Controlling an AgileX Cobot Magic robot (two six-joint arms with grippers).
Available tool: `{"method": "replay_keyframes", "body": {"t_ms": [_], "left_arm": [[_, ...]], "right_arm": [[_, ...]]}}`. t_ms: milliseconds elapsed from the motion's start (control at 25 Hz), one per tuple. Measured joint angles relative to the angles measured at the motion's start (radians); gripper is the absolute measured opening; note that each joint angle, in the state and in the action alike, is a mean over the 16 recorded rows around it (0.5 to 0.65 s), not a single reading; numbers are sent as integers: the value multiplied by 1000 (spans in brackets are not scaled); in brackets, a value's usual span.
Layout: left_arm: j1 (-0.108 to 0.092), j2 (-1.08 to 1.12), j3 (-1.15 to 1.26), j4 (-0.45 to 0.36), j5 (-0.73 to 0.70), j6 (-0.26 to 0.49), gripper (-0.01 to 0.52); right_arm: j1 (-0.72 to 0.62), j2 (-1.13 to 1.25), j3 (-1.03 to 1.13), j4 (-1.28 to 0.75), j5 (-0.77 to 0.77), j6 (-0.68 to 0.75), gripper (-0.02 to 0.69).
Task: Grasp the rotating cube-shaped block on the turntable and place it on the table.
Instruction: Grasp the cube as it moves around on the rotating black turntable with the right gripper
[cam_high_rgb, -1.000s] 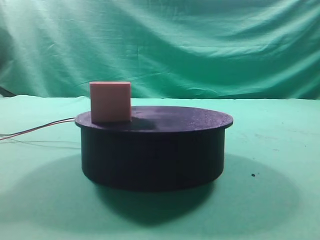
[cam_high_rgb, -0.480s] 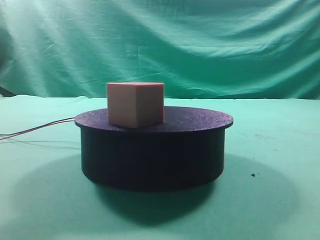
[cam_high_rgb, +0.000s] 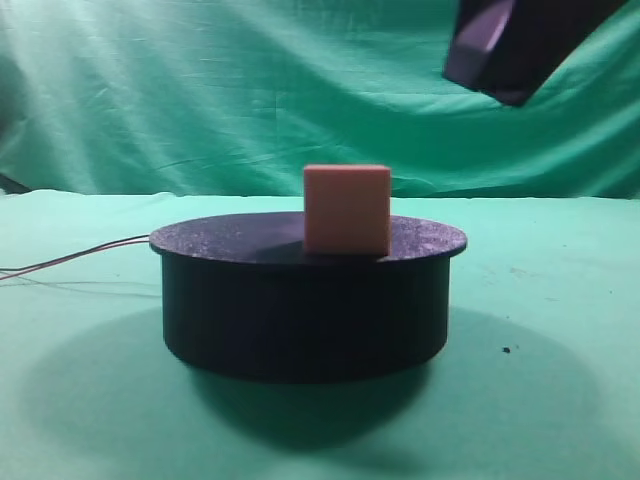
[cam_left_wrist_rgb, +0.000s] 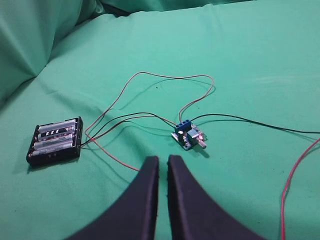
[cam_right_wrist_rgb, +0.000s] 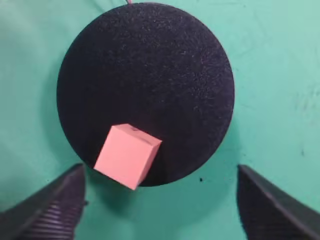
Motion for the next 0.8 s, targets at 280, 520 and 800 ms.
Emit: {"method": "replay_keyframes", "body": {"t_ms": [280, 520, 800], "left_arm": [[0, 0, 0, 0, 0, 0, 0], [0, 0, 0, 0, 0, 0, 0], [0, 0, 0, 0, 0, 0, 0]], "right_arm": [[5, 97, -55, -30, 11, -32, 451], [3, 101, -104, -128, 53, 21, 300], [-43, 27, -56, -228, 81, 154, 235]]}}
